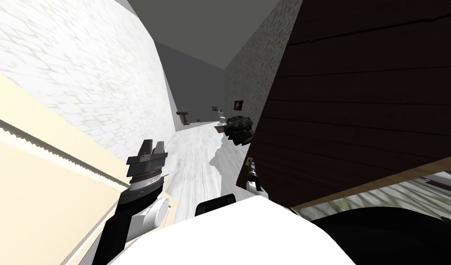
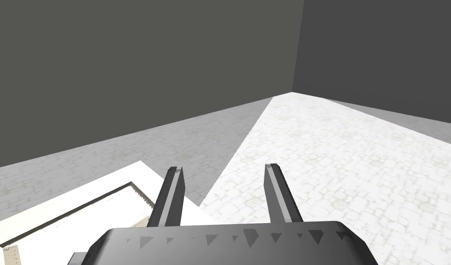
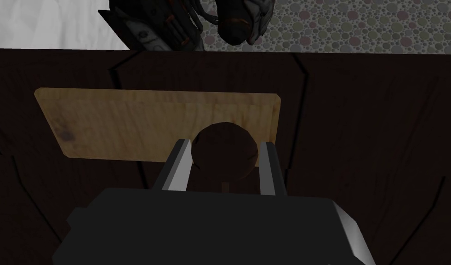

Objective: Push the door open

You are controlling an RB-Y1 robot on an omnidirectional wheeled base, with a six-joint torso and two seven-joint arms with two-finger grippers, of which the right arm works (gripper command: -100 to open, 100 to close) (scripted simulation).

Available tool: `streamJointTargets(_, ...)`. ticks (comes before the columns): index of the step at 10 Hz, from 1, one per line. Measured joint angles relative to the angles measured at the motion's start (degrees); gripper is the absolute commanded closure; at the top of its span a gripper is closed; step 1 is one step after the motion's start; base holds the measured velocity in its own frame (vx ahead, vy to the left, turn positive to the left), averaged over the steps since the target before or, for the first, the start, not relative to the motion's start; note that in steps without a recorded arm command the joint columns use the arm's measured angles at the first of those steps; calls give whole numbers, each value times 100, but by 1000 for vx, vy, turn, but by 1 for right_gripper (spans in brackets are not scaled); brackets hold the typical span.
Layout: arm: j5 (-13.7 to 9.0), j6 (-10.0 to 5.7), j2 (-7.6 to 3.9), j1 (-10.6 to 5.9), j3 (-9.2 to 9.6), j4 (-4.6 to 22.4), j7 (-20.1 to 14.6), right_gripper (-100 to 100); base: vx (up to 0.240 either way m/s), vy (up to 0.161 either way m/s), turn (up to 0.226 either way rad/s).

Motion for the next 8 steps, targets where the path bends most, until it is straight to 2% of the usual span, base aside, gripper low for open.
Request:
streamJointTargets(2, -38, -23, -14, -15, -51, 40, 15, 100, 160, -22, -40)
streamJointTargets(4, -102, 24, 13, 63, -131, -50, 84, 100, 179, -16, -32)
streamJointTargets(6, -176, -88, -56, -42, -226, 171, 73, 100, 194, -9, -46)
streamJointTargets(8, -269, -54, -23, 39, -349, 48, 171, 100, 208, -21, -46)
